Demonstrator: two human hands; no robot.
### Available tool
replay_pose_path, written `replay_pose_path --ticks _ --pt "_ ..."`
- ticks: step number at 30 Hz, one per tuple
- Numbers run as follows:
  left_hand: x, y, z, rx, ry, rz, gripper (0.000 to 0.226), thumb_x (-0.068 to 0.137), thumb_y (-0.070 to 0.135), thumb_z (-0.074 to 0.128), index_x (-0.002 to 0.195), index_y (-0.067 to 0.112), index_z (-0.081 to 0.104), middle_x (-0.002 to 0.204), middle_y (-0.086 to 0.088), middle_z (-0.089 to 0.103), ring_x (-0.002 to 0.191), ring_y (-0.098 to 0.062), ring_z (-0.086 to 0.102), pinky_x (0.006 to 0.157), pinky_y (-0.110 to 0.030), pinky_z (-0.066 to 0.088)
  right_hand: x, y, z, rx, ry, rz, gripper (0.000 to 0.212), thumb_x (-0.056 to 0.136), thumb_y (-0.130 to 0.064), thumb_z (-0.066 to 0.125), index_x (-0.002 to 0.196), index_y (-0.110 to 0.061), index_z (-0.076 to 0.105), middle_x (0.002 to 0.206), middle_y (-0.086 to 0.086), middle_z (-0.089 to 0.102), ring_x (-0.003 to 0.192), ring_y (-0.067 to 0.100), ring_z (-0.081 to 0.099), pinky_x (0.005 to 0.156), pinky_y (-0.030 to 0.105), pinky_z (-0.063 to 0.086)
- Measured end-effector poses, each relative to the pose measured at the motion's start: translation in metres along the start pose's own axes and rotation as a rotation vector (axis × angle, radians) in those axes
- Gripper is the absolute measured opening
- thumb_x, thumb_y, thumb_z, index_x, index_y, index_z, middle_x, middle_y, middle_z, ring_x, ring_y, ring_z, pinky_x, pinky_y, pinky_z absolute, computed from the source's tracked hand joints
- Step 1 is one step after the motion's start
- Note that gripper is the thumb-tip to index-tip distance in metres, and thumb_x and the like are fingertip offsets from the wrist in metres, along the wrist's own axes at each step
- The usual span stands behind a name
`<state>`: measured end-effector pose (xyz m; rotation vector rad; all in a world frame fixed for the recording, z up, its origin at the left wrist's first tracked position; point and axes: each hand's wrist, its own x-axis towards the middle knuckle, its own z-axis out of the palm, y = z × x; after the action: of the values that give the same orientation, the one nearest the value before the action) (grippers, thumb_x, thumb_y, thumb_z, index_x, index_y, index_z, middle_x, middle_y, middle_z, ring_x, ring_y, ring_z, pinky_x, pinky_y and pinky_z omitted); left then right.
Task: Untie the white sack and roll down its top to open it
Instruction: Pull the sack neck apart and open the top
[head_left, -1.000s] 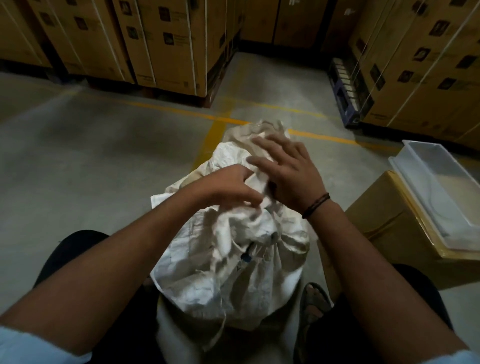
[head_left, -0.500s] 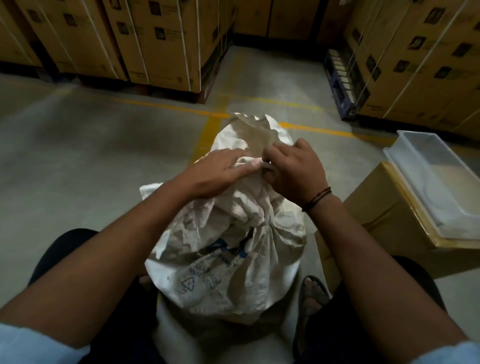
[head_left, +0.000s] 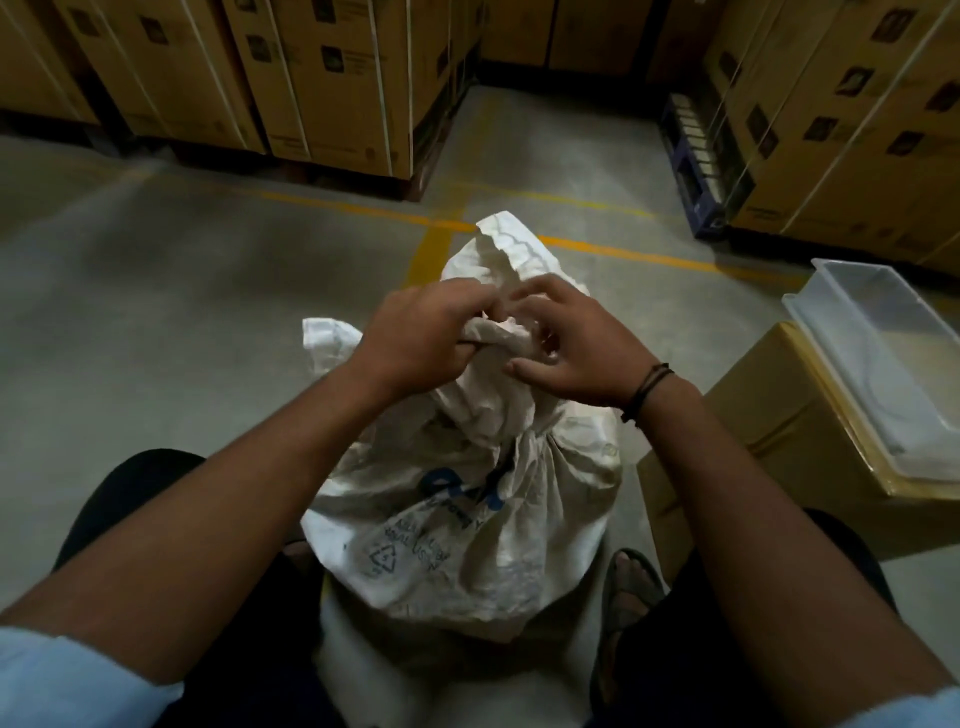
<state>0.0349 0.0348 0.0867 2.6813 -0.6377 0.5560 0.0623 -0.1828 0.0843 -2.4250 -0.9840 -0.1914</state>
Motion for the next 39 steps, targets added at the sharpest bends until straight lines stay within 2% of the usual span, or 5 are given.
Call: replay_pose_path --ticks 11,21,28,33,39 --pt "0.0 -0.026 -0.007 -0.626 -0.65 -0.311 0.061 0.077 0.086 0.052 0.081 0.026 0.065 0.065 0.013 0.053 0.054 -0.007 0.049 0.056 -0.028 0.039 -0.014 0.018 -0.012 -0.604 0.54 0.11 0.032 0.082 -0.039 0.07 0.081 -0.012 0.053 0.086 0.01 0.059 0.072 0.035 0.057 0.045 0.035 0.041" --pt "-0.004 0.001 0.016 -0.004 -0.232 0.086 0.044 0.079 0.039 0.07 0.116 0.019 0.06 0.109 -0.008 0.069 0.094 -0.032 0.065 0.073 -0.04 0.052 -0.01 -0.009 -0.015 -0.407 -0.097 -0.021 0.09 0.067 -0.032 0.065 0.15 -0.02 0.034 0.151 0.009 0.04 0.139 0.031 0.035 0.115 0.049 0.032" --pt "-0.005 0.02 0.031 -0.053 -0.118 -0.126 0.06 0.088 0.034 0.066 0.142 0.029 0.039 0.134 -0.006 0.052 0.094 -0.039 0.066 0.071 -0.04 0.049 -0.008 -0.002 -0.019 -0.336 -0.036 0.018 0.049 0.08 -0.029 0.055 0.127 -0.014 0.06 0.11 0.01 0.065 0.095 0.035 0.064 0.077 0.044 0.054" --pt "-0.002 -0.02 0.008 -0.281 -0.624 -0.249 0.101 0.066 0.085 0.067 0.149 0.037 0.035 0.144 0.002 0.055 0.125 -0.02 0.056 0.101 -0.036 0.047 -0.02 0.035 -0.023 -0.494 0.292 0.056 0.018 0.087 -0.017 0.056 0.102 -0.008 0.058 0.097 0.016 0.061 0.07 0.041 0.057 0.053 0.041 0.043" --pt "-0.006 -0.017 0.03 0.116 -0.344 -0.093 0.052 0.09 0.032 0.061 0.138 0.021 0.044 0.129 -0.008 0.062 0.116 -0.034 0.057 0.097 -0.044 0.04 -0.027 0.046 -0.014 -0.47 0.157 0.203 0.023 0.068 -0.009 0.061 0.087 -0.009 0.048 0.107 0.017 0.053 0.081 0.039 0.053 0.066 0.042 0.046"
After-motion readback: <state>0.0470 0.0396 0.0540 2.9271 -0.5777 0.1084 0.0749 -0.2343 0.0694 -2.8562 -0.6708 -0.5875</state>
